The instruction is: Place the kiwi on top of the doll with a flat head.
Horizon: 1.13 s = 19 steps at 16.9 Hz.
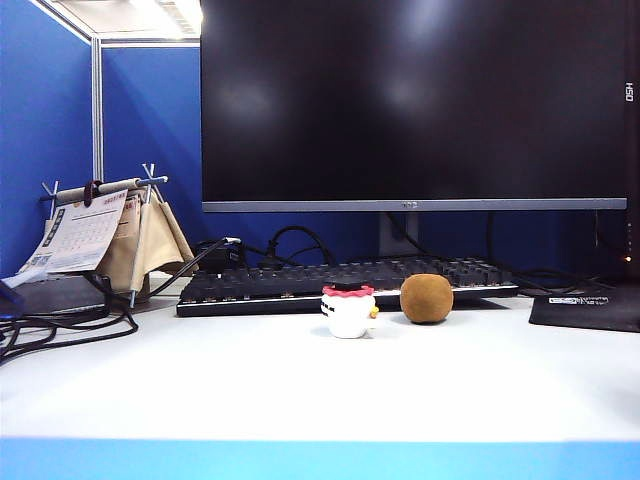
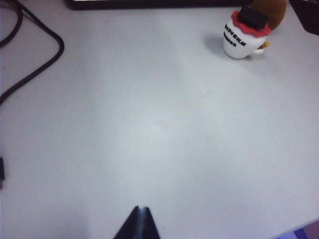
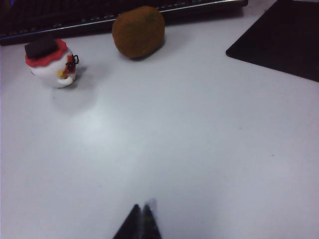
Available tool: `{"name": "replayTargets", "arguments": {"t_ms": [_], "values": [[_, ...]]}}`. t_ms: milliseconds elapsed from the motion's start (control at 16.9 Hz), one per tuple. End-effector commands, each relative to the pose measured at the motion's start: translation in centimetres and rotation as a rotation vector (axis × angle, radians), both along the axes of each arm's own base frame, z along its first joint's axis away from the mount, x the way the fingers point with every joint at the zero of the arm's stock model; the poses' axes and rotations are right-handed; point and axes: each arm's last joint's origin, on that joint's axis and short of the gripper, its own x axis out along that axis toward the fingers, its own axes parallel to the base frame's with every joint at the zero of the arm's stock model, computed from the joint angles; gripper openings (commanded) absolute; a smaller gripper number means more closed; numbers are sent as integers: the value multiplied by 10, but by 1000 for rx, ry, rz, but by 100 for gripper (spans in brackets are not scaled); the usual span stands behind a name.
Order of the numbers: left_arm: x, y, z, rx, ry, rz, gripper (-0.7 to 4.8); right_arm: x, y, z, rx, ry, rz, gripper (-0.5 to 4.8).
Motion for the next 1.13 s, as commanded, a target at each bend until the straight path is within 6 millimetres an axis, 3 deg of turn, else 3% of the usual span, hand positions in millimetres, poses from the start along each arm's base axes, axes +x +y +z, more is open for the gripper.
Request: {"name": "replayTargets", "arguments": {"t_ms": [59, 474, 534, 593, 652, 771, 830, 889, 949, 1008, 1127], "values": [[0, -2, 2, -30, 1, -42, -4, 0, 0, 0, 53, 3, -16, -1], [2, -4, 13, -58, -24, -69, -1, -1, 0, -2, 48, 39, -2, 2], [4, -5, 22, -56, -49, -74, 1, 1, 2, 7, 58, 24, 15, 65], [6, -7, 34, -36, -93, -88, 58, 4, 3, 20, 64, 7, 19, 165], [8, -8, 47, -24, -134, -95, 120, 7, 4, 38, 72, -21, 20, 185], [10, -9, 65, -20, -187, -104, 137, 16, 6, 64, 81, -62, 22, 186], [11, -10, 75, -16, -206, -109, 185, 26, 9, 82, 82, -65, 22, 229], [11, -10, 79, -13, -208, -110, 263, 34, 12, 90, 78, -51, 22, 285], [11, -10, 83, -17, -205, -116, 479, 50, 17, 100, 66, -12, 25, 378], [11, -10, 83, -22, -205, -121, 479, 65, 21, 105, 46, 14, 37, 464], [10, -11, 83, -48, -185, -129, 479, 95, 31, 113, 22, 60, 48, 479]]}}
